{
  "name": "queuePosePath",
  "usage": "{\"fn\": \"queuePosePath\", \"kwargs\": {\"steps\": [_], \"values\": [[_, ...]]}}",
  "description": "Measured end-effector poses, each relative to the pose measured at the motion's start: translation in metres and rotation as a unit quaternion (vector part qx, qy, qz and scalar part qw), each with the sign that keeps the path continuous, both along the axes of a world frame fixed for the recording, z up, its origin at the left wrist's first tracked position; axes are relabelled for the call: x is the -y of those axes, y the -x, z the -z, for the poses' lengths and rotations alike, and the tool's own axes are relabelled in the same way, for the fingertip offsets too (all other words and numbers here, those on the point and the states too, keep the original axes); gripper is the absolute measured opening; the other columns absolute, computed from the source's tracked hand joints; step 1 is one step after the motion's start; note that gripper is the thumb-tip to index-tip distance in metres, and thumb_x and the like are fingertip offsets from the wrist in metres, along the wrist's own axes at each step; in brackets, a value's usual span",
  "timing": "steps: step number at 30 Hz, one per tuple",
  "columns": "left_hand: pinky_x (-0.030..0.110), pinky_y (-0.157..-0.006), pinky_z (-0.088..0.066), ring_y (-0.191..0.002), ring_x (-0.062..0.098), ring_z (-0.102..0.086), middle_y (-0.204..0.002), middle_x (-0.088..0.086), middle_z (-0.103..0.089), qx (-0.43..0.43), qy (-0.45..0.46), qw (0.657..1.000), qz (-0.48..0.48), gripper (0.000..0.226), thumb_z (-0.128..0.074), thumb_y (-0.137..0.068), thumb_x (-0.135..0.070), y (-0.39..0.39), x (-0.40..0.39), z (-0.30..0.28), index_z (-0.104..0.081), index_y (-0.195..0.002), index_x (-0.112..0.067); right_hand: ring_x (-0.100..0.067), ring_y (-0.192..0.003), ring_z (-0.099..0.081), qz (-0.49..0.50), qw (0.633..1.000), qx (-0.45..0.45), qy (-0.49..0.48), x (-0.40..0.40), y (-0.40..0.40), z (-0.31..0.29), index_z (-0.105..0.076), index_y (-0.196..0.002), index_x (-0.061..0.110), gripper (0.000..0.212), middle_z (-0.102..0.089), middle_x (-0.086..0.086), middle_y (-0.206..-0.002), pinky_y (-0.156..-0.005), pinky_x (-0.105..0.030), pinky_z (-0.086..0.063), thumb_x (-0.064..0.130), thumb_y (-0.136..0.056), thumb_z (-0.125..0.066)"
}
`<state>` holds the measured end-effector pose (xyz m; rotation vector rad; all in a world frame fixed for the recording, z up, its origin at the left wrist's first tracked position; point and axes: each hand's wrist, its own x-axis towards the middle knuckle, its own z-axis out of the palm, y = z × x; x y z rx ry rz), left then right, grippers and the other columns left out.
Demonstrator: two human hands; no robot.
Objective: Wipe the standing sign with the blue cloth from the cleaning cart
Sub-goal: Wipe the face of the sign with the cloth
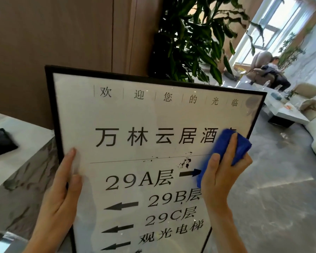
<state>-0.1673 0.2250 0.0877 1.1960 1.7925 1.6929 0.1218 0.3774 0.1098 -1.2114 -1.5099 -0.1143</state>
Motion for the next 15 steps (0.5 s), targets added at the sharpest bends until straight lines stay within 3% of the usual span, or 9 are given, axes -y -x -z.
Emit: {"fn": "queuePosePath", "kwargs": {"steps": [2, 4, 5, 7, 10, 13, 15], "values": [[0.024, -0.080, -0.044, -0.100, -0.028, -0.051, -0.120, -0.052, -0.049, -0.006, -0.002, 1.000, -0.020, 0.043, -0.036, -0.085, -0.066, -0.004, 0.001, 0.006, -0.030, -0.125, -0.080, -0.028, -0.120, -0.041, -0.007, 1.000, -0.009, 0.000, -0.001, 0.003, -0.001, -0.022, -0.157, 0.014, 0.062, -0.028, -0.012, -0.136, -0.110, -0.036, -0.037, 0.047, -0.105, -0.026], [0.018, -0.072, -0.050, -0.090, -0.019, -0.057, -0.113, -0.024, -0.063, -0.007, -0.003, 0.999, -0.049, 0.043, -0.037, -0.087, -0.063, -0.007, 0.001, 0.014, -0.032, -0.127, -0.078, -0.018, -0.116, -0.038, -0.015, 1.000, -0.013, -0.002, 0.000, 0.009, -0.002, -0.024, -0.157, 0.013, 0.064, -0.028, -0.007, -0.133, -0.109, -0.020, -0.032, 0.051, -0.105, -0.024], [0.011, -0.071, -0.051, -0.085, -0.017, -0.058, -0.107, -0.017, -0.064, -0.009, -0.004, 0.998, -0.064, 0.043, -0.037, -0.088, -0.061, -0.008, 0.001, 0.016, -0.033, -0.128, -0.076, -0.013, -0.116, -0.035, -0.019, 1.000, -0.007, -0.004, 0.002, 0.013, -0.001, -0.024, -0.157, 0.013, 0.065, -0.028, -0.006, -0.132, -0.109, -0.014, -0.027, 0.052, -0.104, -0.022], [-0.002, -0.067, -0.045, -0.082, -0.019, -0.058, -0.104, -0.027, -0.065, -0.013, -0.001, 0.997, -0.075, 0.043, -0.037, -0.089, -0.058, -0.008, 0.001, 0.017, -0.034, -0.128, -0.076, -0.009, -0.115, -0.033, -0.030, 1.000, 0.008, -0.003, 0.007, 0.023, 0.002, -0.023, -0.157, 0.017, 0.064, -0.029, -0.005, -0.133, -0.108, -0.017, -0.028, 0.053, -0.104, -0.021], [0.014, -0.070, -0.051, -0.086, -0.014, -0.061, -0.107, -0.026, -0.068, -0.011, 0.007, 0.997, -0.080, 0.042, -0.036, -0.090, -0.060, -0.010, 0.000, 0.016, -0.033, -0.128, -0.077, -0.018, -0.108, -0.040, -0.043, 0.999, 0.008, 0.018, 0.017, 0.044, 0.004, -0.019, -0.157, 0.028, 0.060, -0.028, 0.001, -0.131, -0.095, -0.041, -0.046, 0.054, -0.103, -0.020], [0.017, -0.068, -0.050, -0.089, -0.024, -0.058, -0.104, -0.048, -0.060, -0.004, 0.001, 0.997, -0.075, 0.041, -0.036, -0.090, -0.059, -0.013, 0.000, 0.012, -0.033, -0.124, -0.080, -0.015, -0.106, -0.038, -0.065, 0.997, 0.032, 0.004, 0.026, 0.063, 0.007, -0.016, -0.158, 0.034, 0.056, -0.031, 0.002, -0.130, -0.094, -0.029, -0.038, 0.051, -0.104, -0.018], [0.006, -0.072, -0.050, -0.092, -0.032, -0.052, -0.104, -0.060, -0.050, 0.003, -0.013, 0.998, -0.058, 0.043, -0.040, -0.094, -0.049, -0.019, 0.001, 0.007, -0.033, -0.121, -0.081, -0.012, -0.103, -0.037, -0.078, 0.996, 0.050, -0.002, 0.032, 0.074, 0.010, -0.013, -0.158, 0.037, 0.053, -0.030, 0.009, -0.124, -0.091, -0.025, -0.034, 0.047, -0.106, -0.018]]}}
